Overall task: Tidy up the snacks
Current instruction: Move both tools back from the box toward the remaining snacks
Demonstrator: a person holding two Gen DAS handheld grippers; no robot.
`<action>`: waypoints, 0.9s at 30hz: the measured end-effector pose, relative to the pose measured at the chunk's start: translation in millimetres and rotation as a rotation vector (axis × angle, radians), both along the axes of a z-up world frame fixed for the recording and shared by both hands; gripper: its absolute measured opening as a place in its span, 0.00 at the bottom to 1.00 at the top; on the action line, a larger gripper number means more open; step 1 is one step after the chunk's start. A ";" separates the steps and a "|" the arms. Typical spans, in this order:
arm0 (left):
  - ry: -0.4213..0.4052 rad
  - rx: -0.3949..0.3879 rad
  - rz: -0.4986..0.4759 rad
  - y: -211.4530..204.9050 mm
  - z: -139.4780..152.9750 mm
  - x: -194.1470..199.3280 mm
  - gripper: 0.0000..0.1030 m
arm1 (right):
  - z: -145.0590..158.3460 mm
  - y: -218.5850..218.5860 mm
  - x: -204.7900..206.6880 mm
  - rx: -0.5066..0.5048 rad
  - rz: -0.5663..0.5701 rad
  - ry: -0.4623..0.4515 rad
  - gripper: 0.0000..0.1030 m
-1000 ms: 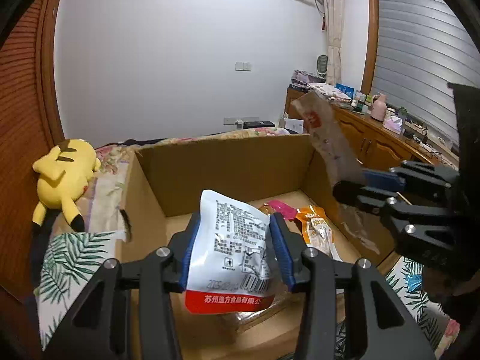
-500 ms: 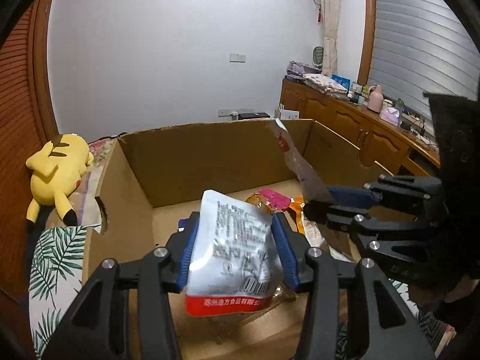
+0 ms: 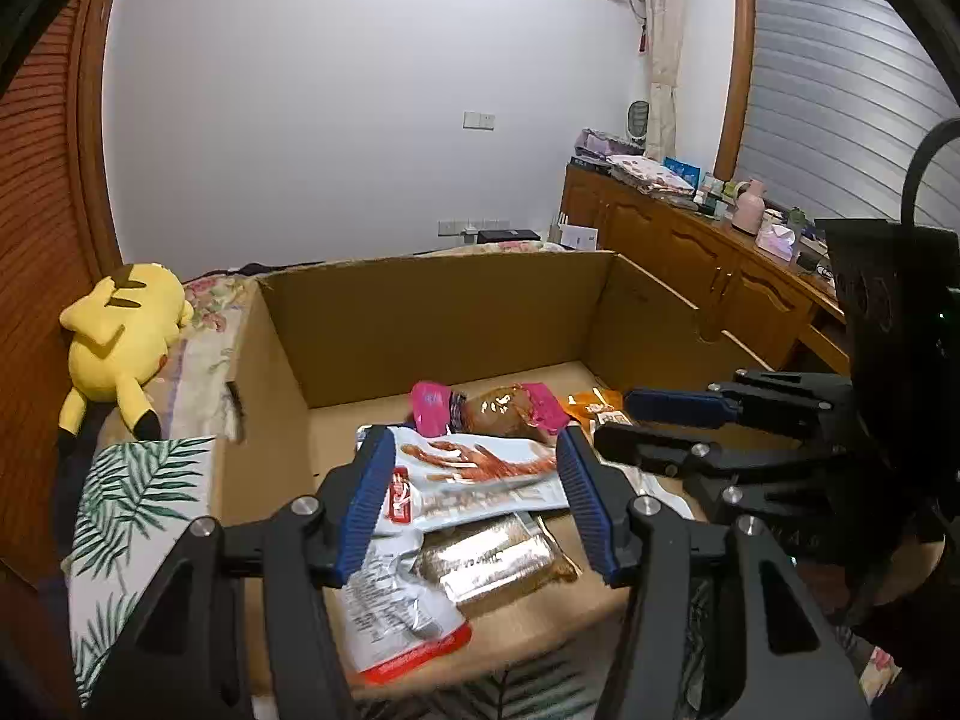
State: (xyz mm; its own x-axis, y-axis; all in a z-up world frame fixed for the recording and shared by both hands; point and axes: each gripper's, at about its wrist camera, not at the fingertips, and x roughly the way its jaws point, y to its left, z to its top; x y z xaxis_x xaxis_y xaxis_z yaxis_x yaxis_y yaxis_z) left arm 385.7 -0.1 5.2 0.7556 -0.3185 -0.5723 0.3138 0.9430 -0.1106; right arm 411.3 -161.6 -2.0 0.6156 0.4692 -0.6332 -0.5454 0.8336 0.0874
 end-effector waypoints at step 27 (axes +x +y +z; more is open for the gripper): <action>0.050 0.070 0.003 20.5 -32.9 -109.0 0.56 | -40.3 -137.9 -155.3 -0.104 -0.240 0.020 0.57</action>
